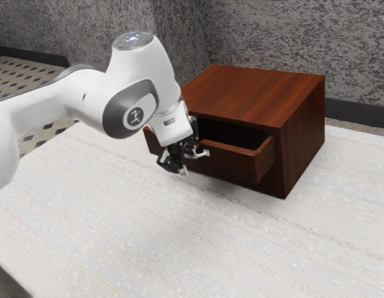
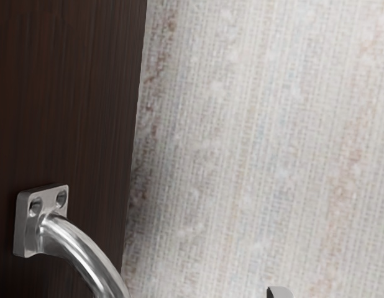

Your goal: Pull the drawer handle with one arm to open the drawer

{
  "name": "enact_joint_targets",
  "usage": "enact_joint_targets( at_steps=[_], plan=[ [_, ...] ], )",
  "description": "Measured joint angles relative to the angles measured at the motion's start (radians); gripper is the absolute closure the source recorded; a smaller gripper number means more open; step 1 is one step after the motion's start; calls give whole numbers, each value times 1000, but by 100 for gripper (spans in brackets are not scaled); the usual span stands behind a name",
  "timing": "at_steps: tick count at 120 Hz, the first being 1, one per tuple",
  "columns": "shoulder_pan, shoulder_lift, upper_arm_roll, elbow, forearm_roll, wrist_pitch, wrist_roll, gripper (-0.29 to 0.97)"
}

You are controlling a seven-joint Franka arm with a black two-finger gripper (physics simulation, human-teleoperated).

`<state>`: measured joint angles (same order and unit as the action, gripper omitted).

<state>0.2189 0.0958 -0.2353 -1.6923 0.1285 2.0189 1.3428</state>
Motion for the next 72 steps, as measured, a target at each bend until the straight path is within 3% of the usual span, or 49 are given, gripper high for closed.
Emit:
enact_joint_targets(
  at_steps=[22, 37, 46, 53, 72],
  plan=[
    [6, -82, 0, -86, -13, 20, -11, 50],
    [16, -209, -2, -204, -49, 41, -17, 58],
    [-46, -400, -22, -245, -65, 29, -25, 51],
    [-76, -542, -73, -178, -49, -15, -31, 38],
    [-102, -632, -96, -14, -32, -156, -45, 17]
  ],
)
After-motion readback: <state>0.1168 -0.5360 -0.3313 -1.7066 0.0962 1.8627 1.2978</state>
